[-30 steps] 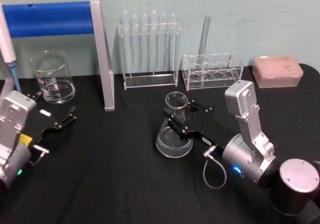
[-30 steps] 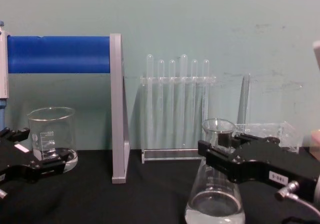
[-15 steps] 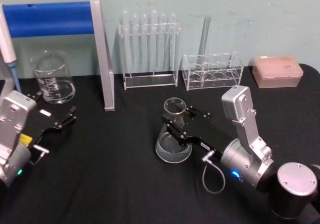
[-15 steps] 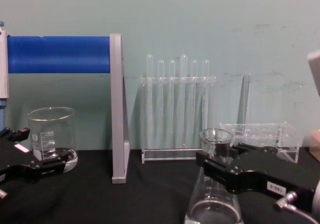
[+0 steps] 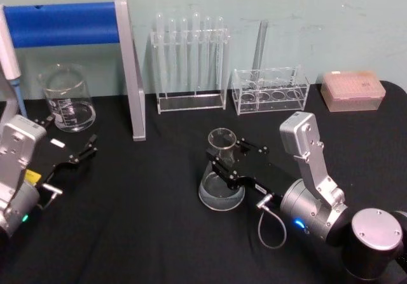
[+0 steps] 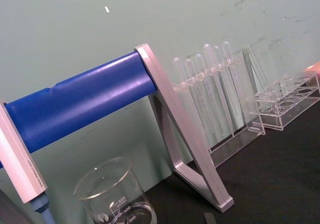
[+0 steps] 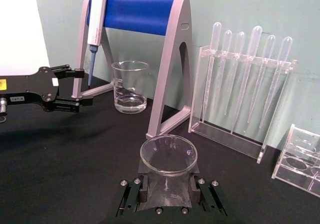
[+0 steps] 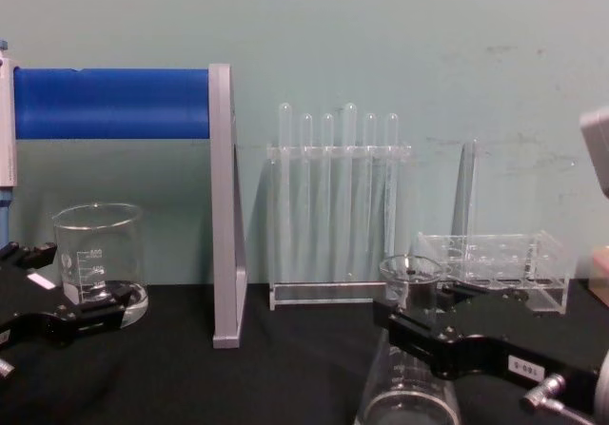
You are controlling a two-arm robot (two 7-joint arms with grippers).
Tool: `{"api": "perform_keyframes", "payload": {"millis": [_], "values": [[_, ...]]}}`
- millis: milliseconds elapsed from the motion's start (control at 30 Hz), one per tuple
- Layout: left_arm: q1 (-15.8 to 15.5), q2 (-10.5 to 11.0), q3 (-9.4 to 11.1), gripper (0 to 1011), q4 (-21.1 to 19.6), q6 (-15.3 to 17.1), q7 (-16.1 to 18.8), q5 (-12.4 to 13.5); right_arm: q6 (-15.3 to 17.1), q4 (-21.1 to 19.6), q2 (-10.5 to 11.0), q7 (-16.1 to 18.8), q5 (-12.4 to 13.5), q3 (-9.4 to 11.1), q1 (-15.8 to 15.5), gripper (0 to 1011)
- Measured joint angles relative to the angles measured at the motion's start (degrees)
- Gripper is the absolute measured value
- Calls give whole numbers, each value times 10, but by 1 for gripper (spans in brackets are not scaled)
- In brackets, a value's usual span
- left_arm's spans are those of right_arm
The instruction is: Grasp the erlenmeyer flask with one hand, shake it three times, then place it back.
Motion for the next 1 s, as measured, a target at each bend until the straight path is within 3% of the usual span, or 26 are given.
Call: {"api": "perform_keyframes", "payload": {"millis": [667,733,1000], "values": [[0,0,0,1001,0,0,0,0,1,0,0,-1,0,0,0,449],[0,0,0,1001,0,0,0,0,1,0,0,-1,0,0,0,470],[0,0,0,1001,0,0,0,0,1,0,0,-1,0,0,0,712]]}}
